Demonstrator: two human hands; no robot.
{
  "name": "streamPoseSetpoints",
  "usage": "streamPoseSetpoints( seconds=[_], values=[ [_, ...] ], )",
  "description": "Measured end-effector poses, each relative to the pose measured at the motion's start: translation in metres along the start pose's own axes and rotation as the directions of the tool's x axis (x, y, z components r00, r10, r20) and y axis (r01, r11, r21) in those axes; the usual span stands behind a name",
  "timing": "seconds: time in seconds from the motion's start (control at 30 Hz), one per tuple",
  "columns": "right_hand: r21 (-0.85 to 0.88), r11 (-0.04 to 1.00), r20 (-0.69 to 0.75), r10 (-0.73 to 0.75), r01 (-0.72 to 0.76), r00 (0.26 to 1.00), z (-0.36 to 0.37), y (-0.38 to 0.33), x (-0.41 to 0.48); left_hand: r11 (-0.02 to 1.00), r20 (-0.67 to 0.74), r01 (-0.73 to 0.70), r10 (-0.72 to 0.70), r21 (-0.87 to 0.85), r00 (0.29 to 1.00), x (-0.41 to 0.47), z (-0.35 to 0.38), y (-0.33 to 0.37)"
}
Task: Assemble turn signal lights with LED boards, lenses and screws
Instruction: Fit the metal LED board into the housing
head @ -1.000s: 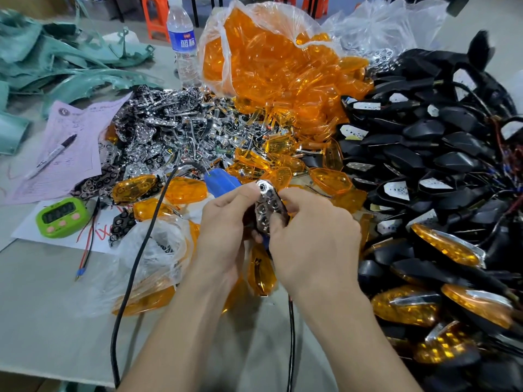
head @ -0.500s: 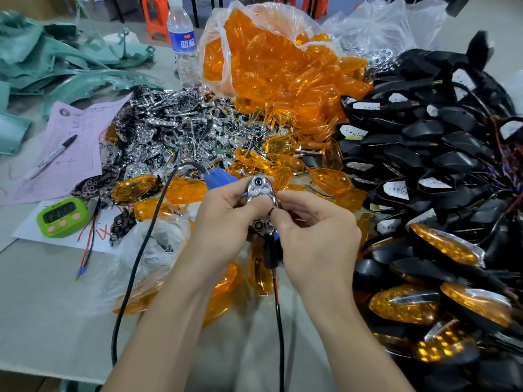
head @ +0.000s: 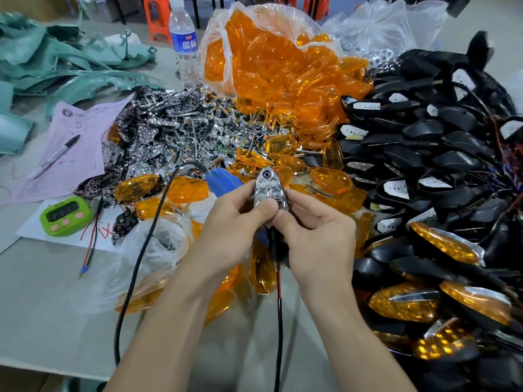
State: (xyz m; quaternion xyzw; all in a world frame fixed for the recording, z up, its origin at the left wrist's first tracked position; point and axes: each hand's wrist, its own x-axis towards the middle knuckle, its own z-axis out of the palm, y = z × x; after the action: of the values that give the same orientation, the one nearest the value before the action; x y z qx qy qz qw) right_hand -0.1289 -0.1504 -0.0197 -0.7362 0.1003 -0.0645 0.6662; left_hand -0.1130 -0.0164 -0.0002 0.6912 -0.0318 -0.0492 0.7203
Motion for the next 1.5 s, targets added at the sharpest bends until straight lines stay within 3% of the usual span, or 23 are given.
streamPoseSetpoints(
  seconds=[0.17,0.23,0.33,0.4,0.63,0.97,1.23,1.5],
  values=[
    [0.009,0.999,-0.043,-0.037,0.037,0.998,0.001,-0.004,-0.007,1.0,-0.25,-0.005,0.007,0.008,0.968,0.007,0.006,-0.004],
    [-0.012,1.0,-0.028,0.013,-0.013,1.0,0.002,-0.003,-0.011,0.999,-0.325,-0.001,-0.015,-0.049,0.946,0.011,0.005,-0.005],
    [0.047,0.987,0.162,0.143,-0.152,0.976,0.004,0.0,-0.02,0.978,-0.353,-0.001,-0.074,-0.207,0.933,0.017,0.0,0.0],
    [0.062,0.985,0.197,0.145,-0.16,0.97,0.002,0.001,-0.025,0.971,-0.365,-0.016,-0.074,-0.237,0.928,0.019,-0.002,0.002],
    [-0.136,0.981,0.286,0.176,-0.141,0.942,-0.007,-0.001,-0.026,0.97,-0.396,-0.076,-0.023,-0.233,0.918,0.023,-0.011,-0.001],
    [-0.119,0.981,0.213,0.178,-0.156,0.961,-0.005,-0.002,-0.032,0.989,-0.331,-0.044,-0.006,-0.143,0.943,0.018,-0.012,-0.001],
    [-0.141,0.984,0.119,0.127,-0.109,0.985,-0.006,0.0,-0.036,0.958,-0.169,-0.189,0.227,0.216,0.959,0.013,-0.016,0.006],
    [-0.054,0.996,0.131,0.084,-0.078,0.988,-0.009,0.009,-0.035,0.923,-0.068,-0.257,0.287,0.285,0.955,0.015,-0.025,0.002]
  ],
)
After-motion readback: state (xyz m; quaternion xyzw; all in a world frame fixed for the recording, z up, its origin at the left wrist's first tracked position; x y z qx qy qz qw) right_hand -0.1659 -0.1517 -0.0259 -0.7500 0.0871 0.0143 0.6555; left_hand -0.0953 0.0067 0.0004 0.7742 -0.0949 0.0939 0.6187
